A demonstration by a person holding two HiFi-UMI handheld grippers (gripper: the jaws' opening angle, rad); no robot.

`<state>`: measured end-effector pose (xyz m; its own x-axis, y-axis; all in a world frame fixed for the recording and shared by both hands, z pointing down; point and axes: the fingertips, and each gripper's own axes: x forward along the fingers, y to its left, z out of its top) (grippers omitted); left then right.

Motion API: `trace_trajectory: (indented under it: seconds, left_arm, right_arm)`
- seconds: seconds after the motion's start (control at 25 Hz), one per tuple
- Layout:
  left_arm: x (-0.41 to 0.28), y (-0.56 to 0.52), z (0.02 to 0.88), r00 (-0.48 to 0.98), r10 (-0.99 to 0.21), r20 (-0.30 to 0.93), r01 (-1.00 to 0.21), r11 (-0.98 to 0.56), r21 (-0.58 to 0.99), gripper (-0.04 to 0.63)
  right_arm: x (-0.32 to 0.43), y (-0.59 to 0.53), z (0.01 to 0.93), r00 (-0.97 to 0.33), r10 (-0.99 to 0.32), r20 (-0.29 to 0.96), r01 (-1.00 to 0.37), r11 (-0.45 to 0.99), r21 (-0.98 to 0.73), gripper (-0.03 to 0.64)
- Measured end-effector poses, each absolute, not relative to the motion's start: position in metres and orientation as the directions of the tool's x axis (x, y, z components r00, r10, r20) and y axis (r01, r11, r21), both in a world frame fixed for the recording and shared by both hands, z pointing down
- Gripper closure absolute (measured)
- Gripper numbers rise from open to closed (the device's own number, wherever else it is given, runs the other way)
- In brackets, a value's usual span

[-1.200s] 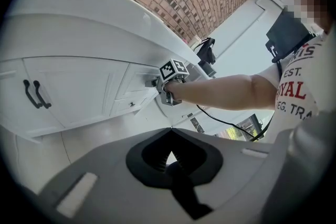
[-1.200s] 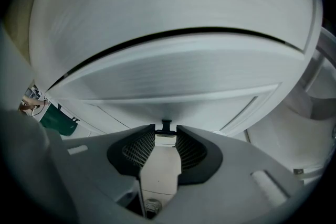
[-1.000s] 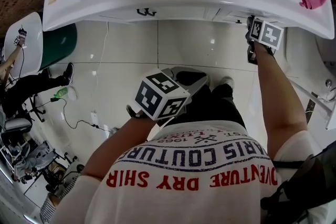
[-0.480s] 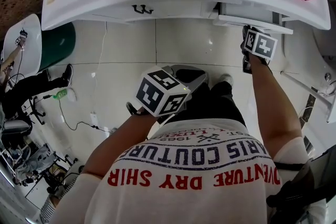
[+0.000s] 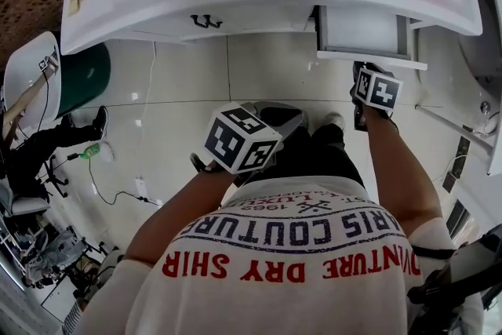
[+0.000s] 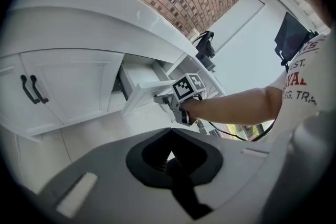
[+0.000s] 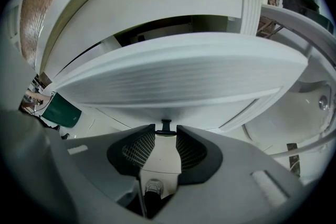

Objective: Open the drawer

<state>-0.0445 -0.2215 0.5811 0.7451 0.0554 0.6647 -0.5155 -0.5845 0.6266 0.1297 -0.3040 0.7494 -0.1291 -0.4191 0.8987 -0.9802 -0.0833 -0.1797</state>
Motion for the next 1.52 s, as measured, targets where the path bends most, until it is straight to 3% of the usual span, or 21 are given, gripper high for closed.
trace_trajectory:
  seconds: [0.56,0.88,1.0,1.2,1.52]
  left_arm:
    - [-0.041,-0.222,0.581,0.747,0.057,0.662,-0.512,-0.586,0.628,0.600]
    - [-0.050,-0.219,0.580,0.752,0.038,0.658,-0.524,-0.571,0.632,0.600]
    - [-0.054,-0.222,0.574,0.765,0.010,0.644,-0.526,-0.568,0.633,0.600]
    - [-0.059,-0.213,0.560,0.781,-0.043,0.623,-0.534,-0.563,0.631,0.600]
    - [-0.046,-0.150,0.524,0.785,-0.154,0.600,-0.556,-0.603,0.572,0.600]
  right_arm:
    - [0.128,-0.264,0.750,-0.146,-0.409,0.900,-0.983,-0.040,-0.178,0.485]
    - [0.126,-0.262,0.743,-0.121,-0.307,0.944,-0.989,0.119,-0.088,0.469]
    - [0.136,-0.252,0.726,-0.126,-0.299,0.946,-0.988,0.120,-0.094,0.535]
    - [0.121,-0.226,0.676,-0.259,-0.310,0.915,-0.963,0.154,-0.220,0.603]
    - [0.074,-0.138,0.573,-0.488,-0.349,0.800,-0.858,0.359,-0.367,0.607]
